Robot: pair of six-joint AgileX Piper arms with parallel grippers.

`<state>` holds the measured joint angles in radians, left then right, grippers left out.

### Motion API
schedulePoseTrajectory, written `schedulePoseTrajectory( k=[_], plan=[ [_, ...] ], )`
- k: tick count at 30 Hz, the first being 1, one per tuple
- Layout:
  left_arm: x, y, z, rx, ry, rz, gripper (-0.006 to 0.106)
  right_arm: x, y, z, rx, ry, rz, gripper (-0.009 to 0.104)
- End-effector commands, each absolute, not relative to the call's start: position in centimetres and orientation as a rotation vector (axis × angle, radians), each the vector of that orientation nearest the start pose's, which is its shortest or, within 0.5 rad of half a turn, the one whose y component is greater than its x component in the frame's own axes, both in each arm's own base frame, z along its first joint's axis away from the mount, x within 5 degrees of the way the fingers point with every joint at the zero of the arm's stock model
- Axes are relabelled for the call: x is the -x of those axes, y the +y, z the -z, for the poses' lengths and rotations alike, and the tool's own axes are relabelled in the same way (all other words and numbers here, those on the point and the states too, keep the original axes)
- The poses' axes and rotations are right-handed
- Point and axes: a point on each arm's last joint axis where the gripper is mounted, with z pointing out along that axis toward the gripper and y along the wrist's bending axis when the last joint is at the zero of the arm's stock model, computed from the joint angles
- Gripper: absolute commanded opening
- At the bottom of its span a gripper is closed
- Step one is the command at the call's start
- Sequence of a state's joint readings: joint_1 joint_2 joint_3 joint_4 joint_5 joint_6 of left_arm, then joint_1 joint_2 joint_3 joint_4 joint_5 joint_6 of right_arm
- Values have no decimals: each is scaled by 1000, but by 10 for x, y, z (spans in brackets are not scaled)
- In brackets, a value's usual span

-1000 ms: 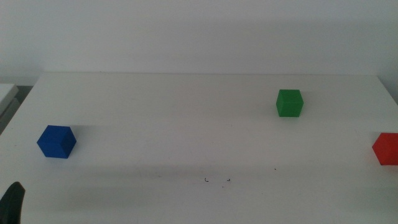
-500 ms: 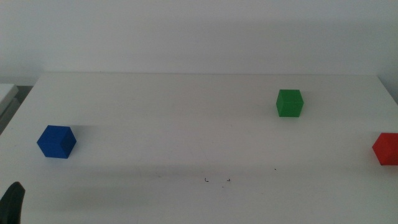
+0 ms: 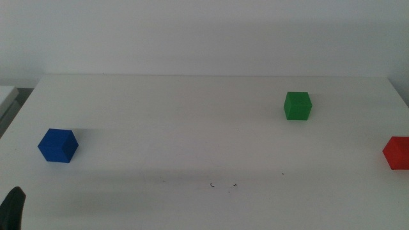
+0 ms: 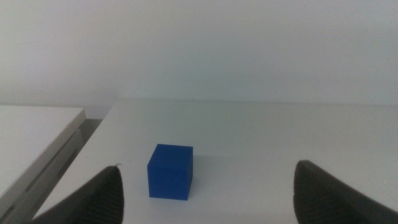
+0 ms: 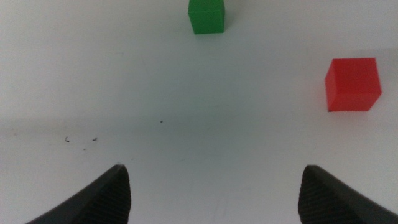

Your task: Stack red cubes first, then green, then blue cubes in a specific spot.

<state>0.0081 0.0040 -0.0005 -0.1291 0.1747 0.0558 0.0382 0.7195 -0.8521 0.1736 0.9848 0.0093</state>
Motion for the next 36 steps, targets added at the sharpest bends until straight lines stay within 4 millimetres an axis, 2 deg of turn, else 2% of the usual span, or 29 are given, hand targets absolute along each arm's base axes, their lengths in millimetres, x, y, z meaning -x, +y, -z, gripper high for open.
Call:
schedulePoseTrajectory(
  k=[1,10,13,17,21,25,30,36],
  plan=[
    [-56,-2,-199,44,1643,70,94,-120,19,-354,-7,2330,-257,92],
    [-56,-2,-199,44,1643,70,94,-126,21,-353,-20,2323,-288,92],
    [-56,-2,-199,44,1643,70,94,-137,21,-351,-53,2339,-299,92],
    [-56,-2,-199,44,1643,70,94,-159,20,-352,-86,2415,-286,92],
    [-56,-2,-199,44,1643,70,94,-191,16,-361,-91,2458,-195,92],
    [-56,-2,-199,44,1643,70,94,-224,4,-360,-141,2564,-129,91],
    [-56,-2,-199,44,1643,70,94,-263,-26,-349,-228,2649,-75,91],
    [-56,-2,-199,44,1643,70,94,-295,-61,-315,-251,2761,-31,91]
  ],
)
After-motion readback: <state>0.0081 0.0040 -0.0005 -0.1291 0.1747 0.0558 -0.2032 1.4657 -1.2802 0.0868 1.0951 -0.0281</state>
